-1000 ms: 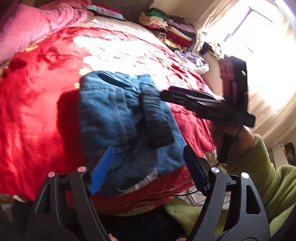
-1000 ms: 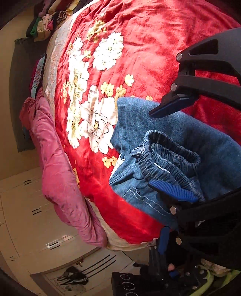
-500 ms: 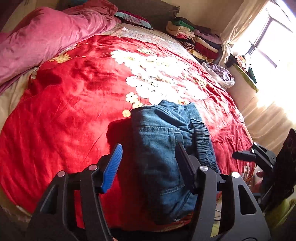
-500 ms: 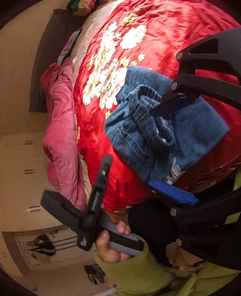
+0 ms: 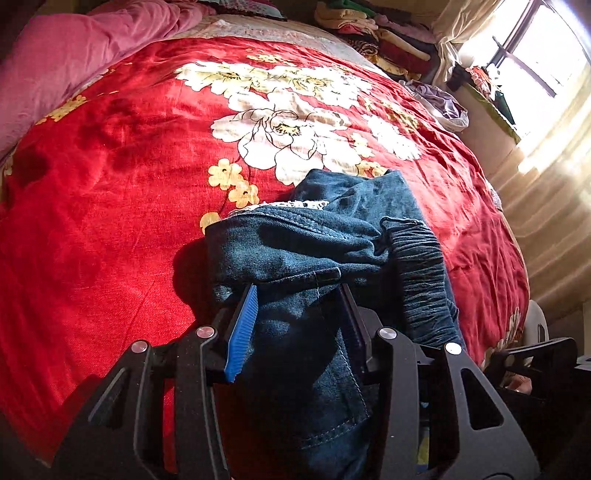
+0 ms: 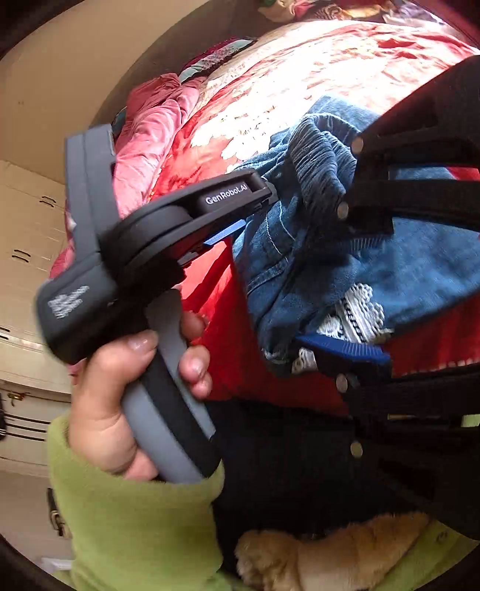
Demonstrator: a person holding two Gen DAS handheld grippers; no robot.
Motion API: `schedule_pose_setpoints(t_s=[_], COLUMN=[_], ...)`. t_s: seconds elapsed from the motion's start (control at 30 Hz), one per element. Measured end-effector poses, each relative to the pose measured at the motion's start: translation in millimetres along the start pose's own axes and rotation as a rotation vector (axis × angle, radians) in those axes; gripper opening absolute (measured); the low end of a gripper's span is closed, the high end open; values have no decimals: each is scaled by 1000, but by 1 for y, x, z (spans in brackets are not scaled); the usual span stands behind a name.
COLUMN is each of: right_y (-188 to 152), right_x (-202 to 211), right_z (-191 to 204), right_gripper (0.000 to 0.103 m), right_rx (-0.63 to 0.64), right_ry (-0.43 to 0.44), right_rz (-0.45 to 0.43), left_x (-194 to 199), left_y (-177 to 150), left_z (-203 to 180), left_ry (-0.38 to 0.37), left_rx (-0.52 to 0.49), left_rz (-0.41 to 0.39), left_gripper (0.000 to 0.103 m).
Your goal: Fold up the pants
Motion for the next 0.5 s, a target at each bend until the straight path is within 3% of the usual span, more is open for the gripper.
schedule_pose_setpoints(t_s=[0.07,0.1,0.17,0.3,0.5], right_y=[0,-1,-6,-22,-28], right_x=[-5,-5,3,5,-10], right_z=[-1,-3,0,4,-3], right_gripper=[7,6,4,4,8], right_rx=[-21,-38,-29,-2,-99], right_ry=[56,92,129,110,136], right_rz=[3,13,30,72,67], left_x=[0,0,0,1,1], left_y=[0,0,-1,-2,-4], left_z=[1,2,2,2,2], left_ry=[-1,-4,-11,-25,-20], left_rx=[2,4,4,8,15], left_rz=[2,3,2,-8,-22], left_gripper=[35,35,36,36,36])
Point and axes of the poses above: each gripper's, at about its wrist camera, not at the fingertips, and x roughly against the way its jaws point, z to its left, y to its top, the point moved 1 cm from there along -x, roughly the way its jaws point, and after that the axes turned 3 degrees about -y, right-handed, at the moved point
